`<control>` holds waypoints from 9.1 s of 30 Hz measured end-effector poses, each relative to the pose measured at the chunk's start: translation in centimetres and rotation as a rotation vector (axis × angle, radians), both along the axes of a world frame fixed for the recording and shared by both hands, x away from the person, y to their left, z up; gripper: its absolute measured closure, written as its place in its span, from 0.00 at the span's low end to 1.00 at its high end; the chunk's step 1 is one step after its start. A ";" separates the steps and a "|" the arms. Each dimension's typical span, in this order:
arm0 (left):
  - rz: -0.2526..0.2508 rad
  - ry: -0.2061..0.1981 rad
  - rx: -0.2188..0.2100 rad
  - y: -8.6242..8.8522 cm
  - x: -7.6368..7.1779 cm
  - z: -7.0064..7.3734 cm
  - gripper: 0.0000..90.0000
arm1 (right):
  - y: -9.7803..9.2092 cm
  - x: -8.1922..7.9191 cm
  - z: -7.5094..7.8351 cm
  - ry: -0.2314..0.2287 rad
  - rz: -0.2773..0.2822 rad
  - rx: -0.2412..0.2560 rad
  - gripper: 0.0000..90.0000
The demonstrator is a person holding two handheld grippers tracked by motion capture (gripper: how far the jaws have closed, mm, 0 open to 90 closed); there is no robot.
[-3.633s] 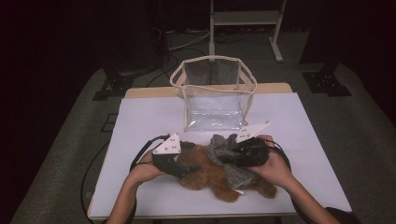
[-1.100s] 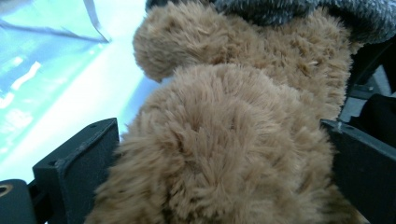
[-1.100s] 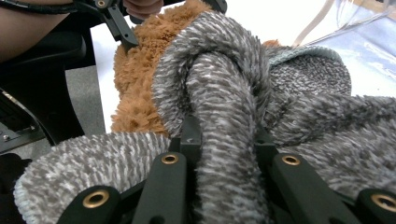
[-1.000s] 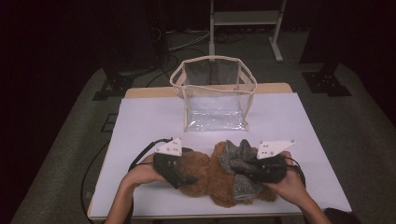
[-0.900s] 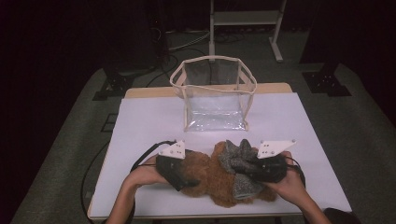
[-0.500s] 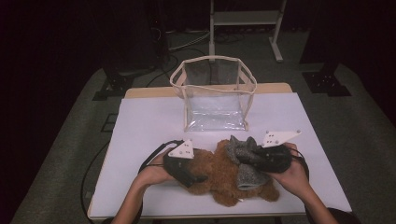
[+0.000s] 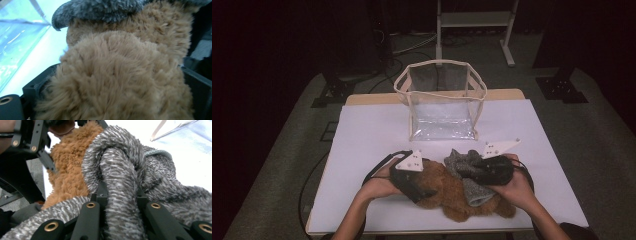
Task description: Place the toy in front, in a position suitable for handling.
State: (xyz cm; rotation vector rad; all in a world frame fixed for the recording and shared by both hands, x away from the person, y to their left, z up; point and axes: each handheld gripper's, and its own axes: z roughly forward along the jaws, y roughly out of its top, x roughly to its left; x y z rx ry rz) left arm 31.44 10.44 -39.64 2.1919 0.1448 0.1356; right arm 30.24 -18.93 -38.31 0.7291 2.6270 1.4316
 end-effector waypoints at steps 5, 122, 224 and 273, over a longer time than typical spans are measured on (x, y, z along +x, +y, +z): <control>-0.021 0.002 -0.037 1.1 0.0 0.9 0.03 | -0.5 -1.3 -0.2 -0.025 0.016 0.000 0.83; 0.058 -0.104 0.056 4.4 -1.2 0.9 0.13 | -0.4 1.4 1.2 -0.052 0.022 0.015 0.81; 0.095 -0.063 0.001 -0.3 -0.8 -1.3 0.18 | -6.8 1.9 2.0 0.016 -0.128 -0.005 0.81; 0.107 -0.004 -0.076 0.9 0.1 -0.8 0.33 | 1.2 3.0 3.6 -0.028 0.005 -0.103 0.82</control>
